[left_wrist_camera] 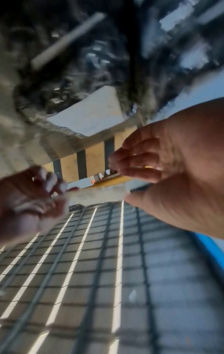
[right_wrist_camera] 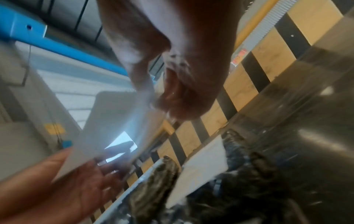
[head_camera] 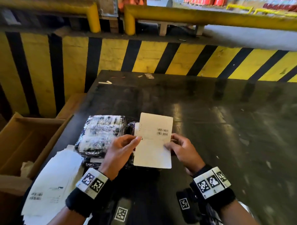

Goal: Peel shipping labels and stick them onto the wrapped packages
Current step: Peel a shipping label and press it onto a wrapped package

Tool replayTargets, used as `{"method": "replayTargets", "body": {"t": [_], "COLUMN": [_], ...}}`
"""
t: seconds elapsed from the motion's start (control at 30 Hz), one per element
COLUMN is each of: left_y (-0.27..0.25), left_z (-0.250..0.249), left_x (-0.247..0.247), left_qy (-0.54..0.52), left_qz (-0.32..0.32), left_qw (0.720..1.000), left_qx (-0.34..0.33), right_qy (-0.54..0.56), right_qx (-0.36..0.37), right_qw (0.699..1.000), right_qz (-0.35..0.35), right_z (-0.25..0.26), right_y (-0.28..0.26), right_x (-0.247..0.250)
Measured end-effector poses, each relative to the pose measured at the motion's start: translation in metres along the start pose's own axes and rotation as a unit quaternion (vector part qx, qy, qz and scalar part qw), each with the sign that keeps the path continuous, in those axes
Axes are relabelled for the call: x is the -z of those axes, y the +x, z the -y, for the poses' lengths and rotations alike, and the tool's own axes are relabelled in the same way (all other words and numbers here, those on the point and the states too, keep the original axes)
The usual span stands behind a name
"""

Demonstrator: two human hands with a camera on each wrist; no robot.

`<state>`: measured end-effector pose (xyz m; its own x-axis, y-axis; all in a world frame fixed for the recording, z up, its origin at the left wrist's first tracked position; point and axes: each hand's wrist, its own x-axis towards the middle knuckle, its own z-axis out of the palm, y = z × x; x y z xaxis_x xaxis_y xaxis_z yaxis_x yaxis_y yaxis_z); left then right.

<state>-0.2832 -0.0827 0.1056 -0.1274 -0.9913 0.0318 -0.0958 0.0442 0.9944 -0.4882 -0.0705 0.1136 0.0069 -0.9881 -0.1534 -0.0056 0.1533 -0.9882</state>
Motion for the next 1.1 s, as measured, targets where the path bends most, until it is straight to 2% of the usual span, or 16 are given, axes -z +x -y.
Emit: {"method": "replayTargets", "body": {"t": [0.1, 0.23, 0.33, 0.43, 0.53, 0.63, 0.77, 0.93, 1.1], "left_y": [0.009, 0.030, 0.050, 0.063, 0.071, 0.075, 0.070, 0.062, 0.053], "left_z": [0.018, 0.033, 0.035, 0.033, 0.035, 0.037, 0.040, 0.046, 0.049], "left_x": [-0.009, -0.018, -0.022, -0.028, -0.034, -0.039, -0.050, -0.050, -0.048], "left_qy": [0.062, 0.139, 0.244, 0.345, 0.391, 0.393, 0.385, 0.337, 0.287], "left_qz": [-0.042, -0.070, -0.110, -0.118, -0.124, -0.128, -0.130, -0.167, -0.164], "left_qw": [0.996, 0.985, 0.961, 0.929, 0.906, 0.902, 0.906, 0.921, 0.940], "left_qx": [0.040, 0.073, 0.069, 0.065, 0.100, 0.125, 0.118, 0.096, 0.090], "right_qy": [-0.072, -0.086, -0.089, -0.098, -0.107, -0.120, -0.111, -0.077, -0.068], "right_qx": [-0.024, -0.037, -0.031, -0.034, -0.035, -0.047, -0.052, -0.054, -0.053], "right_qw": [0.997, 0.996, 0.994, 0.992, 0.990, 0.987, 0.985, 0.989, 0.990], "right_qz": [0.021, -0.012, -0.052, -0.067, -0.086, -0.095, -0.122, -0.117, -0.115], "right_z": [-0.009, -0.023, -0.031, -0.036, -0.041, -0.046, -0.050, -0.053, -0.053], "right_y": [0.006, 0.027, 0.046, 0.062, 0.076, 0.085, 0.086, 0.080, 0.073], "right_x": [0.010, 0.008, 0.002, -0.003, -0.004, -0.005, -0.004, -0.003, 0.001]}}
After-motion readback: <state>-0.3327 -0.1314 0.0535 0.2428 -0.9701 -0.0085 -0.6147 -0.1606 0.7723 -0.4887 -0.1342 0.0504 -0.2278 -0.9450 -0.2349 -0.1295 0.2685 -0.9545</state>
